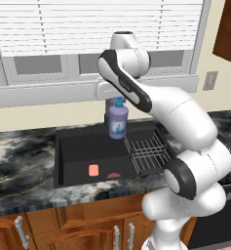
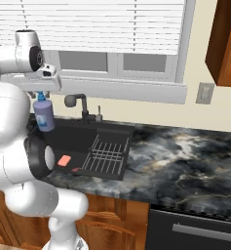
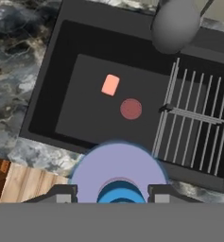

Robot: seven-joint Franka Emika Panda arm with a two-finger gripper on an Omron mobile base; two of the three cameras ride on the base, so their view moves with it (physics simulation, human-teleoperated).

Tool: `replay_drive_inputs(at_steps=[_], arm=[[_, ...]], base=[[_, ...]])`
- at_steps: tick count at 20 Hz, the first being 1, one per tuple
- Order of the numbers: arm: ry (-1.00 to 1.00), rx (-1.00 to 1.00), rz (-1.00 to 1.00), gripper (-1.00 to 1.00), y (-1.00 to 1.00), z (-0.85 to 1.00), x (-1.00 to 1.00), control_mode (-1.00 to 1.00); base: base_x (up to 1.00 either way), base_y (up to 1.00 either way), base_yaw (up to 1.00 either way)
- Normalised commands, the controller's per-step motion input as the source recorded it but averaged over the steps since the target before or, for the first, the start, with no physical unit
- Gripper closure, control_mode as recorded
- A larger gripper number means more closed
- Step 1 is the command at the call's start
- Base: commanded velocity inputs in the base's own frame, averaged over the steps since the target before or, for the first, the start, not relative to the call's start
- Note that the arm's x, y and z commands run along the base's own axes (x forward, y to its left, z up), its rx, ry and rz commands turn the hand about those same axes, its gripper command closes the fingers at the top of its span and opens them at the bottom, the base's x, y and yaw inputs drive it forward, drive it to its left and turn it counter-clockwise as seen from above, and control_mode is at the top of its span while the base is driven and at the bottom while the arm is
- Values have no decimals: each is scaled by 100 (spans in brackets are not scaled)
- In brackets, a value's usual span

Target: Pick up the bar soap and soap dispenser from the sink, and place them back in the cabinet, and close the cabinet door.

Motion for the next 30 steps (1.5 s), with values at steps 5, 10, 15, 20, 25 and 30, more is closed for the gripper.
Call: replay_drive_inputs(at_steps=[5, 10, 15, 20, 25, 30], arm=[[0, 0, 0, 100, -24, 56, -38, -100], [0, 0, 0, 100, -30, 41, -40, -100], [0, 0, 0, 100, -31, 24, -32, -100], [0, 0, 0, 100, -30, 27, -24, -100], [0, 0, 0, 100, -35, 24, -31, -100], [0, 0, 0, 100, -29, 20, -22, -100]], base=[[0, 0, 0], [0, 0, 0], [0, 0, 0], [0, 0, 0], [0, 0, 0], [0, 0, 0]])
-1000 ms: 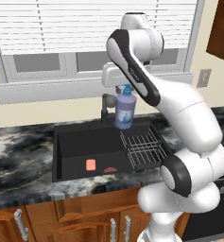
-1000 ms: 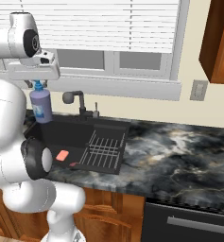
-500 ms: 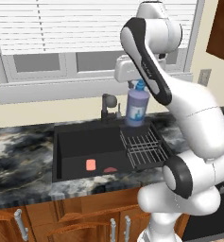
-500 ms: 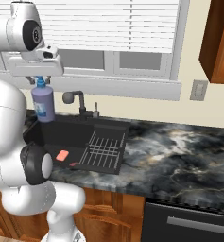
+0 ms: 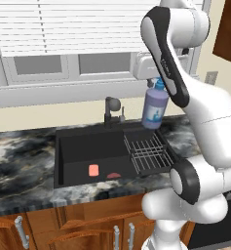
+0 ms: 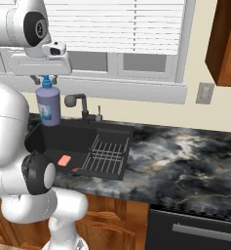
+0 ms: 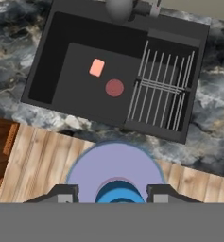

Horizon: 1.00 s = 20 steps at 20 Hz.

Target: Pick up the bar soap and soap dispenser from the sink, and place them back in the cabinet, and close the cabinet door.

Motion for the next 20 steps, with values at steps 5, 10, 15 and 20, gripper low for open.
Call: replay_drive_inputs(at_steps=[5, 10, 15, 20], arm=[[0, 0, 0, 100, -27, 16, -23, -100], [0, 0, 0, 100, -21, 12, -14, -100], [0, 0, 0, 100, -23, 5, -16, -100], [0, 0, 0, 100, -20, 2, -5, -100]], base=[[0, 0, 0], [0, 0, 0], [0, 0, 0], [0, 0, 0]])
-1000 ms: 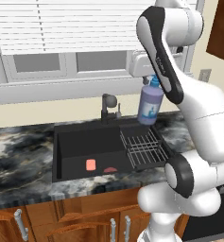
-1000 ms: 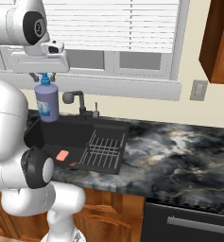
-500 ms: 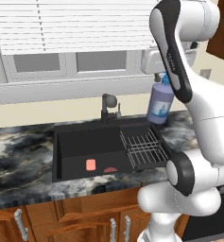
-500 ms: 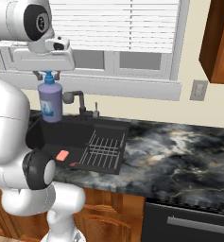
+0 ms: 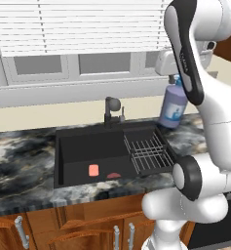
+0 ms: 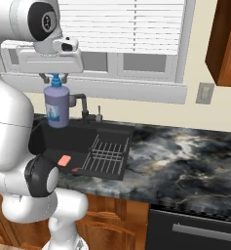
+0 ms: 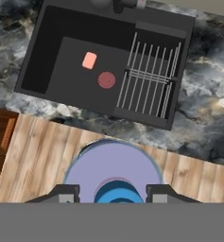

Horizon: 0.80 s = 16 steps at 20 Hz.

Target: Pick up the bar soap and soap dispenser from the sink, and place them back in the cabinet, and close the cabinet door.

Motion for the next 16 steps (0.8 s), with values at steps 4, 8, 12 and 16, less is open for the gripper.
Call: replay_drive_inputs(at_steps=[4, 8, 12, 16], arm=[[0, 0, 0, 100, -20, 0, -3, -100], [0, -6, 0, 100, -10, 0, 0, -100], [0, -11, 0, 100, -5, 0, 0, -100], [0, -6, 0, 100, -9, 0, 0, -100]], base=[[0, 0, 0], [0, 0, 0], [0, 0, 0], [0, 0, 0]])
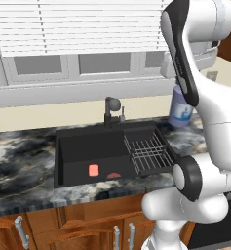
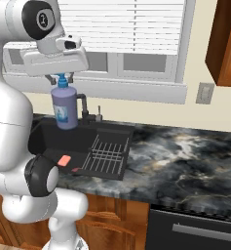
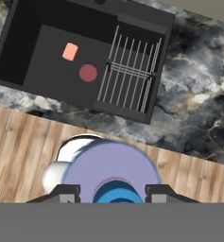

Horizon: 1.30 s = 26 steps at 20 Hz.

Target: Pick up the bar soap and soap dispenser from the sink, and place them back in the cabinet, and close the cabinet door.

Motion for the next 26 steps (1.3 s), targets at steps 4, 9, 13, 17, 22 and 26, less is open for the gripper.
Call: replay_drive_inputs(at_steps=[4, 9, 13, 17, 22, 26], arm=[[0, 0, 0, 100, -8, 0, 0, -100], [0, 0, 0, 100, -4, 0, -1, 100], [0, 0, 0, 100, 0, 0, 0, 100], [0, 0, 0, 100, 0, 0, 0, 100], [0, 0, 0, 100, 0, 0, 0, 100], [0, 0, 0, 100, 0, 0, 0, 100]], base=[[0, 0, 0], [-11, -12, 0], [-30, -23, 0], [-44, -28, 0], [-54, -34, 0], [-46, -45, 0]])
